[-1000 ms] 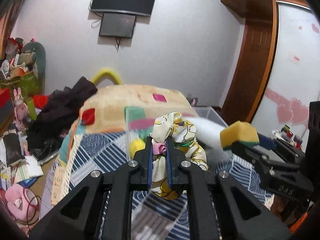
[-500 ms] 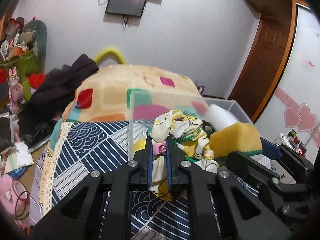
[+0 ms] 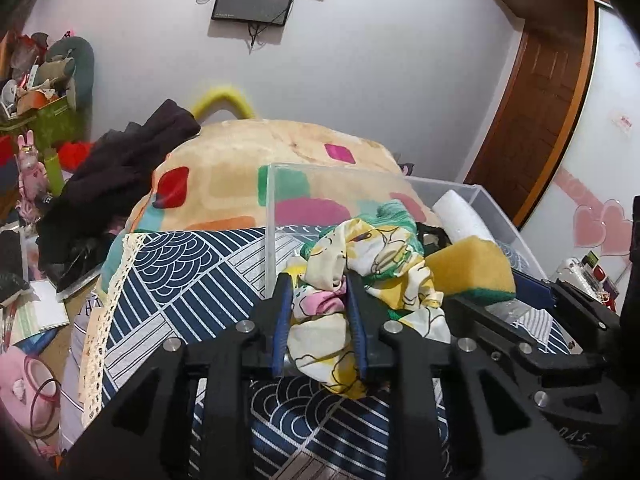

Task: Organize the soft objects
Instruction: 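Place the floral cloth in the box with the left tool while the right places the sponge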

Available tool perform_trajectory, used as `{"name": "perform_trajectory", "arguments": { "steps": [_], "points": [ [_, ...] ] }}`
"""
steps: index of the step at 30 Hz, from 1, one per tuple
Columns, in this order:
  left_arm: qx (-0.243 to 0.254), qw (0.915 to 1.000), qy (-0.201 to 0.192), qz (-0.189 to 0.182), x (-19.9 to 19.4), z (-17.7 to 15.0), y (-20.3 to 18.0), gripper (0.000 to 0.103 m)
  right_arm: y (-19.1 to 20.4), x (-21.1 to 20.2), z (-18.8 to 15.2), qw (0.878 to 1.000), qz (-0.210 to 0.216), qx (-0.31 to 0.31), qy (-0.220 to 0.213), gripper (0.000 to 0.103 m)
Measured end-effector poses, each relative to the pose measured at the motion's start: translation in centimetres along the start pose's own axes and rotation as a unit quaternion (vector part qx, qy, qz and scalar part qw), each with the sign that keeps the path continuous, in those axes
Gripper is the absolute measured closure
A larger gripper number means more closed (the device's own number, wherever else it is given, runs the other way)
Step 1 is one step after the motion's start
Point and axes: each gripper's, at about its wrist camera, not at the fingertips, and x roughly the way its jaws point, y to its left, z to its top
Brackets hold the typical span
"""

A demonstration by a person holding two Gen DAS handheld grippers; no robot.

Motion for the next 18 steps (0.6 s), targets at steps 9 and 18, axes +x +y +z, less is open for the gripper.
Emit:
{"name": "perform_trajectory", "arguments": {
  "steps": [9, 18],
  "points": [
    [0.016, 0.9991, -0.037, 0.009, -3.2, 0.4, -0.7, 0.053, -1.1, -2.6, 0.4, 1.000, 0.013, 0.009, -0.020, 0.025],
    [0.049, 0.9952, -0.078, 0.035, -6.7, 0.3, -2.7, 0.043, -1.0, -6.0, 0.8, 0.998, -0.012, 0.003, -0.066, 0.020]
  ]
}}
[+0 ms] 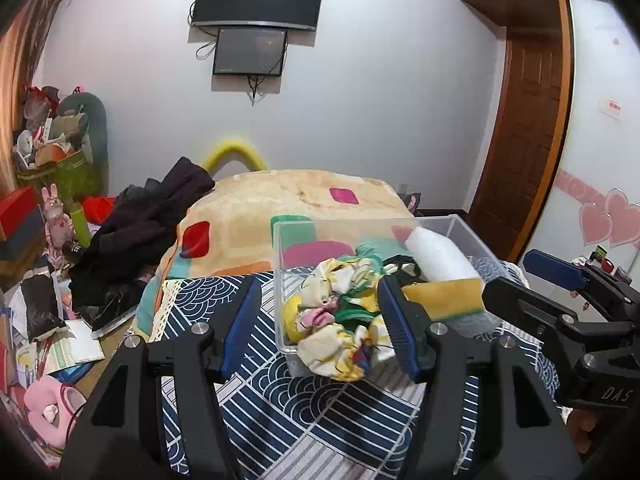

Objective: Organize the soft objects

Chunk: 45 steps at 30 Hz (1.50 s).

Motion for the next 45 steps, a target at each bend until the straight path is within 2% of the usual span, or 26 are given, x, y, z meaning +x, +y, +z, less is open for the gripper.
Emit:
{"name": "perform_trajectory", "arguments": {
  "steps": [4, 6, 9, 11, 15, 22, 32, 45],
  "points": [
    [0.004, 0.9998, -0.017, -0.001, -2.0, -0.2, -0.3, 0.037, 0.0, -1.7, -0.4, 1.000, -0.004, 0.000, -0.016, 0.019],
    [0.008, 0.9994, -0.032, 0.000, -3.4, -0.4, -0.5, 0.029, 0.0, -2.9, -0.6, 0.999, -0.015, -0.004, -0.029, 0.011],
    [0.014, 0.9987, -0.048, -0.010, -5.3, -0.5, -1.0, 0.028, -0.2, -4.9, -0.8, 0.998, -0.029, -0.004, -0.058, 0.000],
    [0.018, 0.9982, -0.055, -0.015, -6.3, -0.6, -1.4, 0.026, -0.6, -6.3, -1.0, 0.996, -0.036, 0.004, -0.079, 0.000],
    [0.022, 0.9966, -0.076, -0.022, -8.2, -0.6, -2.1, 0.005, -1.1, -8.0, -1.2, 0.995, -0.037, 0.010, -0.093, 0.000],
    [0.041, 0.9936, -0.103, -0.019, -10.9, -0.9, -3.5, 0.001, -0.9, -9.7, -1.6, 0.994, -0.045, 0.007, -0.103, 0.000],
    [0.036, 0.9936, -0.104, -0.022, -12.0, -1.3, -3.5, 0.000, 0.5, -11.3, -1.8, 0.990, -0.049, -0.013, -0.128, 0.000],
    [0.040, 0.9934, -0.104, -0.025, -12.1, -1.5, -3.7, 0.000, 0.9, -11.1, -1.9, 0.991, -0.047, -0.017, -0.126, 0.000]
  ]
}}
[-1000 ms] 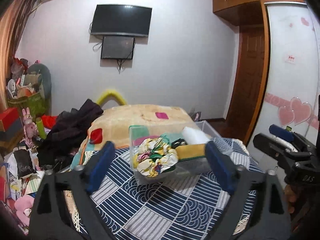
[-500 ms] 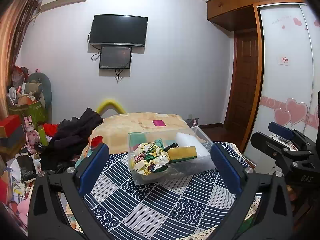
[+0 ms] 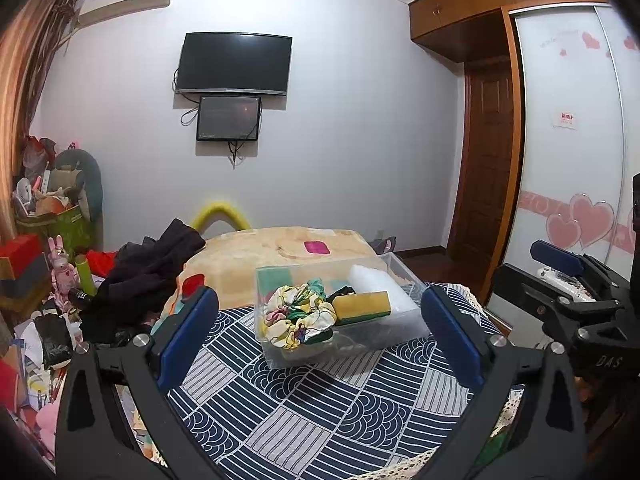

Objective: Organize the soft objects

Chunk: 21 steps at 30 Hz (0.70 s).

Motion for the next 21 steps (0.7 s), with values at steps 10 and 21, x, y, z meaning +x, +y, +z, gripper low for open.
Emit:
{"name": "perform_trajectory", "arguments": {
  "steps": [10, 21],
  "points": [
    [0.000, 1.0000, -0.004, 0.001, -0.36, 0.06, 0.16, 0.000, -0.11, 0.02, -0.14, 1.000, -0.004, 0.006, 0.006, 0.000],
    [-0.004, 1.0000, 0.000, -0.003, -0.45, 0.13, 0.24, 0.000, -0.04, -0.03, -0.06, 1.000, -0.004, 0.006, 0.006, 0.000]
  ]
}}
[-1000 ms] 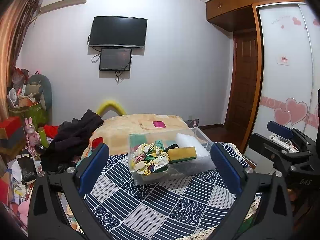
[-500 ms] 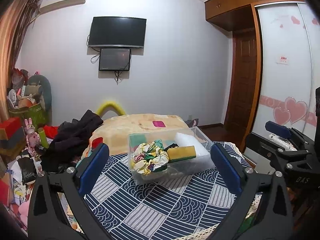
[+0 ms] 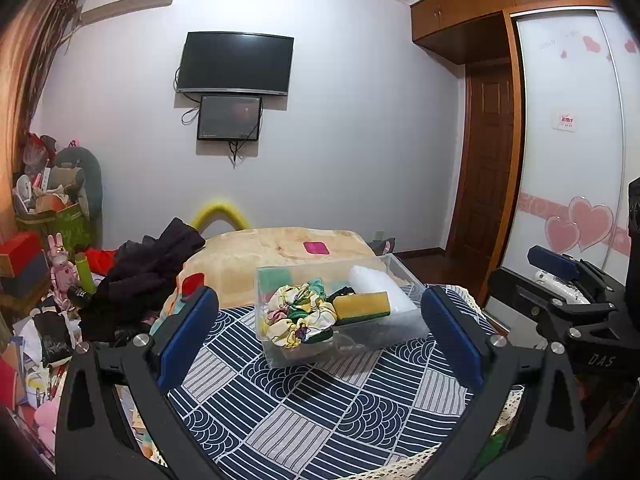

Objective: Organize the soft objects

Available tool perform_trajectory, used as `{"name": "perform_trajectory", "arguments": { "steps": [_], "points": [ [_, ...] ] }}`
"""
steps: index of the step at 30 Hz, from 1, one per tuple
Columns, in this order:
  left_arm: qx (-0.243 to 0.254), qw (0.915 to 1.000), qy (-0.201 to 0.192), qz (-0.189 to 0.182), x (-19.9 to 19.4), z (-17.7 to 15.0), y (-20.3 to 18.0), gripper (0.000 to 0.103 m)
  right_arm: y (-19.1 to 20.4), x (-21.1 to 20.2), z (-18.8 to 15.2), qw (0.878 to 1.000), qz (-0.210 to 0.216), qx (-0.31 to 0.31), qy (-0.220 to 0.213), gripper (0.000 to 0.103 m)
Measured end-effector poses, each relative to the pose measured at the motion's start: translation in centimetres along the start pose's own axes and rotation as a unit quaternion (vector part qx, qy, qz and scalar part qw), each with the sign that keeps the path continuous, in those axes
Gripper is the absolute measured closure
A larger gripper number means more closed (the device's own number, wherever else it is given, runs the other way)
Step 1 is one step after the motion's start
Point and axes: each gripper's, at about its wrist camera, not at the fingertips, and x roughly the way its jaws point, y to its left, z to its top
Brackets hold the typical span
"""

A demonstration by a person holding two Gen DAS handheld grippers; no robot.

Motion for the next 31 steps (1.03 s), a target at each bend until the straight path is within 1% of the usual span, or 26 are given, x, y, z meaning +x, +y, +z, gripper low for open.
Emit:
{"name": "perform_trajectory", "arguments": {
  "steps": [6, 10, 23, 31],
  "points": [
    [-0.004, 1.0000, 0.002, -0.006, 0.09, 0.02, 0.06, 0.000, 0.01, 0.01, 0.01, 1.000, 0.000, 0.001, 0.001, 0.000],
    [-0.004, 0.9999, 0.005, -0.016, 0.20, 0.04, -0.02, 0.000, 0.15, 0.00, 0.03, 1.000, 0.001, 0.001, 0.001, 0.000],
    [-0.004, 0.9997, 0.006, -0.025, 0.05, -0.04, -0.04, 0.000, 0.30, -0.05, 0.01, 1.000, 0.001, 0.002, 0.001, 0.000],
    [-0.008, 0.9998, 0.003, -0.020, -0.05, -0.02, 0.02, 0.000, 0.27, 0.03, -0.01, 1.000, 0.002, 0.002, 0.002, 0.000]
  ]
}}
